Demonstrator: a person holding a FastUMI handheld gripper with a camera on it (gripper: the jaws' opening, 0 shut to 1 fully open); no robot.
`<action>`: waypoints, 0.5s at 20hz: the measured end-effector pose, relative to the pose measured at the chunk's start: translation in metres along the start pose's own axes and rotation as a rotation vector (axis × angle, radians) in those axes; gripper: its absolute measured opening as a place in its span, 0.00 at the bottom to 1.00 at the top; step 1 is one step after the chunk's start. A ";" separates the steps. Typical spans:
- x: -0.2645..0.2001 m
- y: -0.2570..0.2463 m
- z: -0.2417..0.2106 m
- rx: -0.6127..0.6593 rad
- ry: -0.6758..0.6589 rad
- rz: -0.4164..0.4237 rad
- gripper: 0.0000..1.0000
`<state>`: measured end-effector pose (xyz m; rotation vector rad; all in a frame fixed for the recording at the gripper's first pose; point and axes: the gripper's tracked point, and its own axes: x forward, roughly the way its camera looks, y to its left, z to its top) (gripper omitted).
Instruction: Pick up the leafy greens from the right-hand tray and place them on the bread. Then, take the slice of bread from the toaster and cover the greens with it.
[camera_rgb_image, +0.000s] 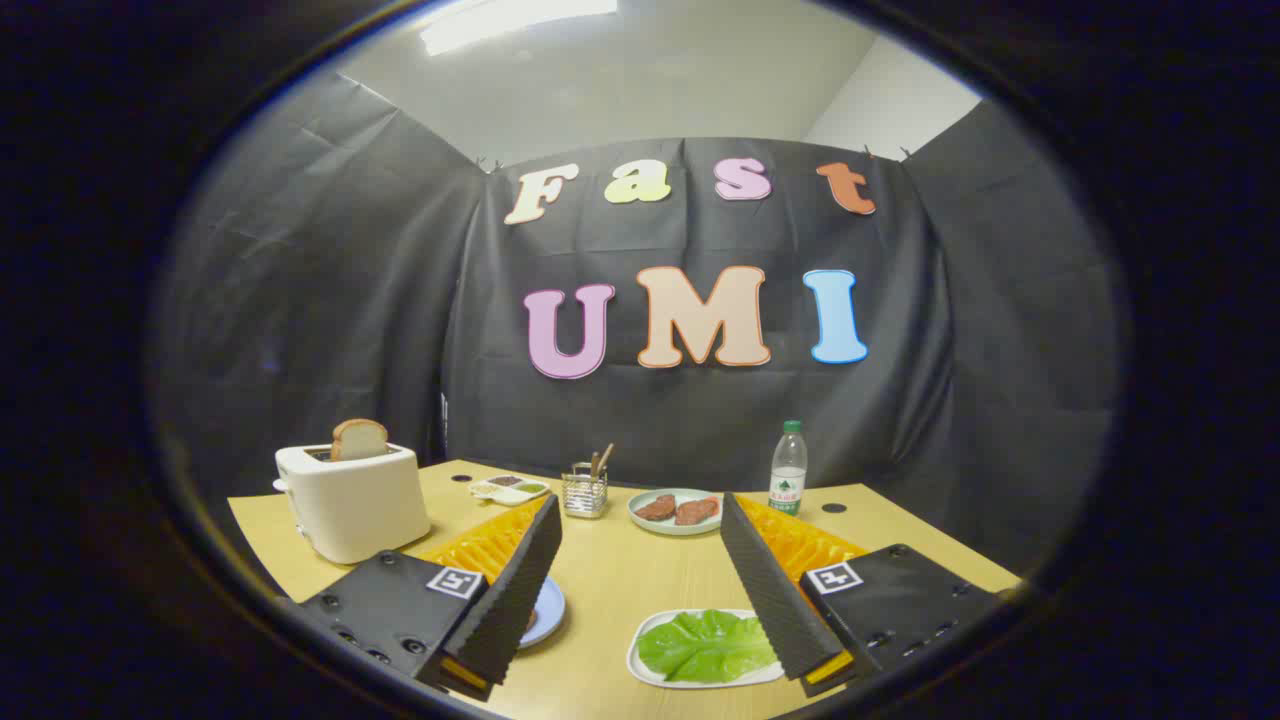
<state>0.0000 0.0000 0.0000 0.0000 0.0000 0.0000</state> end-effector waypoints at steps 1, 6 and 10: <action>0.000 -0.001 -0.001 0.000 0.001 0.001 1.00; -0.002 -0.010 -0.005 -0.002 0.011 -0.012 1.00; 0.000 -0.024 -0.014 0.014 0.031 -0.036 1.00</action>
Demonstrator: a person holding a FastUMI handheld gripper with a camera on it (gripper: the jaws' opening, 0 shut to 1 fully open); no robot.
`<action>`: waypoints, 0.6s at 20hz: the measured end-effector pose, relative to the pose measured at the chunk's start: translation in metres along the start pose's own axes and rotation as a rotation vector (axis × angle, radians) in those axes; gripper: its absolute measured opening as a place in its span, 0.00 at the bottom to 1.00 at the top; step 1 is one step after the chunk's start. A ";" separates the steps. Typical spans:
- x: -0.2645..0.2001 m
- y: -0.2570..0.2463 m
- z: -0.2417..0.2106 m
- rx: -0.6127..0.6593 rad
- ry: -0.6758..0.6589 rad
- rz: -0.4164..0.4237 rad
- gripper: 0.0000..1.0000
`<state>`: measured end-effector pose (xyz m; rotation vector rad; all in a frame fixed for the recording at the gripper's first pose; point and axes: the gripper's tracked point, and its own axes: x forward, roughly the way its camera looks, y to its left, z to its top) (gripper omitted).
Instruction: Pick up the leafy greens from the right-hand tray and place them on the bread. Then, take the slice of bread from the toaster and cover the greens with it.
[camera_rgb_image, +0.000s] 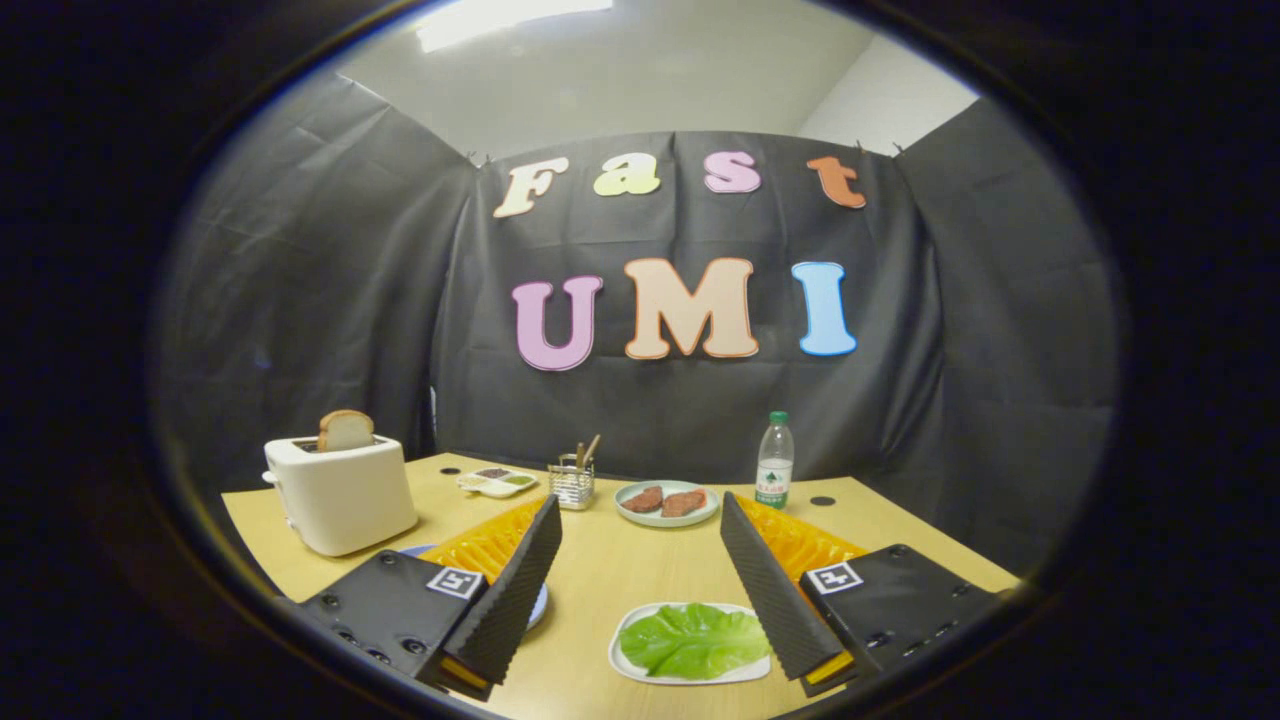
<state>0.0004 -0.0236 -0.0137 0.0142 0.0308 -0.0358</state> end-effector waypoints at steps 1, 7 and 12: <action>0.000 -0.003 -0.002 0.007 0.005 -0.005 1.00; 0.001 -0.034 -0.017 0.024 0.049 -0.058 1.00; 0.000 -0.079 -0.046 0.007 0.135 -0.171 1.00</action>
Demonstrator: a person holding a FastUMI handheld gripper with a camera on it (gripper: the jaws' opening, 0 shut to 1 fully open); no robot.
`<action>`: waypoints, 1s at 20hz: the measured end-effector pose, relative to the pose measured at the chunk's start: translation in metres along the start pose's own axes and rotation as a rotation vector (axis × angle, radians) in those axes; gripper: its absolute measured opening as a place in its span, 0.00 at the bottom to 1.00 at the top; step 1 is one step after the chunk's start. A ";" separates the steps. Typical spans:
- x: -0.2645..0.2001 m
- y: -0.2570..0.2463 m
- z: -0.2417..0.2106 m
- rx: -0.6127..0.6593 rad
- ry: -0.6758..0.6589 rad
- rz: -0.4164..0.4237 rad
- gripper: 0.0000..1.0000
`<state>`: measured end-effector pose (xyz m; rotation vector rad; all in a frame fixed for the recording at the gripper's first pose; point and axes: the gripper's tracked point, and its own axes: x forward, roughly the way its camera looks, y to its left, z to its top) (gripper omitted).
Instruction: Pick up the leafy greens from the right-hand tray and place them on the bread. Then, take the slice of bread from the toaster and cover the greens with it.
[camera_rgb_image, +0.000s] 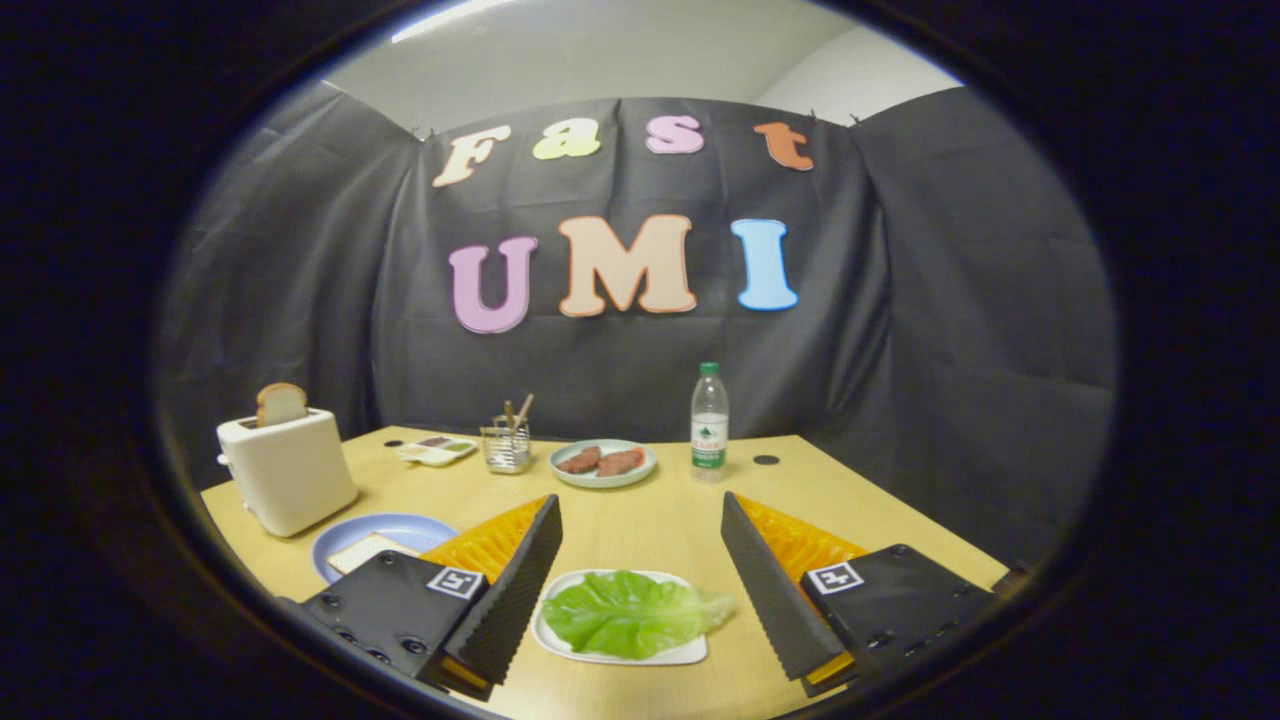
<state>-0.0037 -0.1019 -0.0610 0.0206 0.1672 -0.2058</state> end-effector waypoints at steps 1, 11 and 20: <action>0.003 -0.004 -0.006 0.006 0.017 -0.006 1.00; 0.036 -0.046 -0.098 0.139 0.273 -0.034 0.99; 0.050 -0.047 -0.134 0.266 0.370 -0.009 0.92</action>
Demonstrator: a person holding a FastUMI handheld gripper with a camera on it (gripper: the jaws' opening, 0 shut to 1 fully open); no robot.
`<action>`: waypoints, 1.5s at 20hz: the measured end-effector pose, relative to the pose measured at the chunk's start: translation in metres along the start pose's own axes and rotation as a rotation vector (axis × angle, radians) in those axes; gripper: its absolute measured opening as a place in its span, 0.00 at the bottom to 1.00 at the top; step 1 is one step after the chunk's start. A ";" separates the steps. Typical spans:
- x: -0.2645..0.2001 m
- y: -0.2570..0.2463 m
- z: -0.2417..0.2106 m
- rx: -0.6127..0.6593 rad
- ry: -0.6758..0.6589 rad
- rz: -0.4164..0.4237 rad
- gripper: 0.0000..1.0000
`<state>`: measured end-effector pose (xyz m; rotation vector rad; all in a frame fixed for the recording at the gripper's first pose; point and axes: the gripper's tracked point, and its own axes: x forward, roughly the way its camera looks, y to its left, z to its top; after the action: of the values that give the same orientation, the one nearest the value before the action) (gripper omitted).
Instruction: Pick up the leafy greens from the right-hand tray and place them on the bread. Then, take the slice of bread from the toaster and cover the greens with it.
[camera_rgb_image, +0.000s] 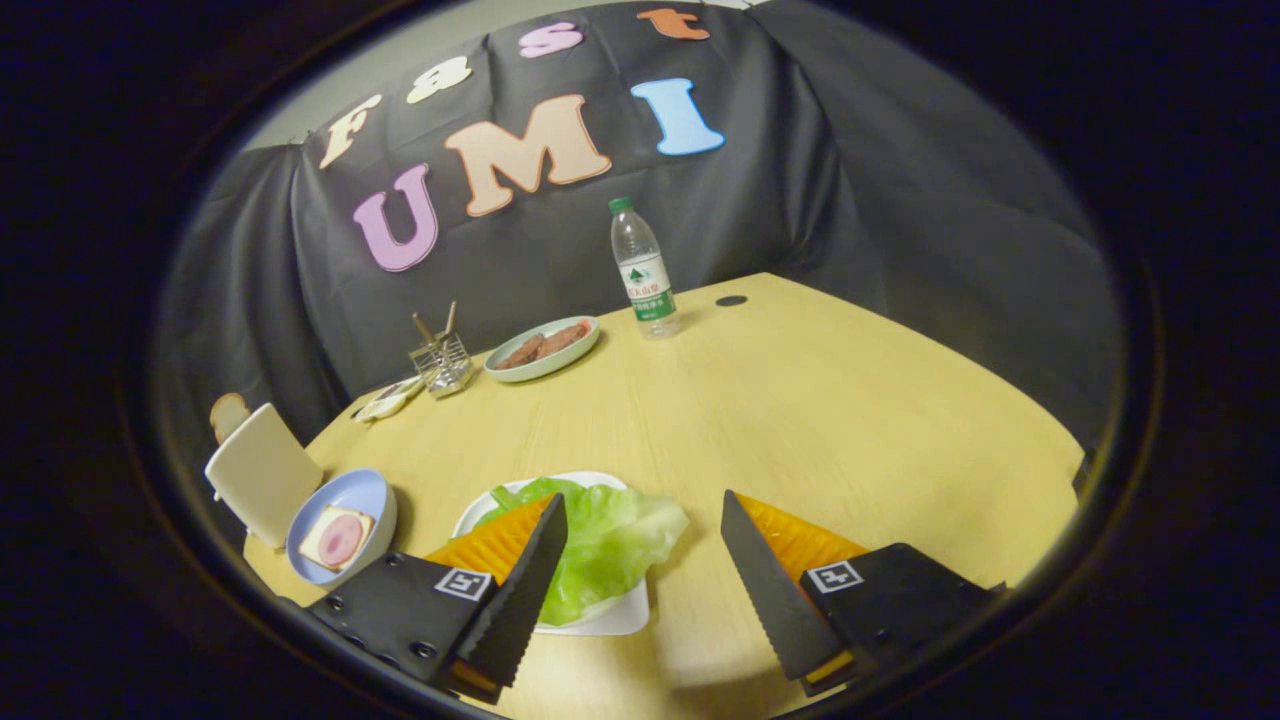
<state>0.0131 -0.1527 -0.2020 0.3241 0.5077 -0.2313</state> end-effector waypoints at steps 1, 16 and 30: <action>0.002 0.004 -0.003 0.001 0.015 0.009 0.90; 0.022 0.012 -0.013 0.040 0.038 0.025 0.22; -0.009 0.019 0.035 0.072 -0.133 0.062 0.03</action>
<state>0.0258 -0.1468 -0.1639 0.3916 0.3579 -0.2099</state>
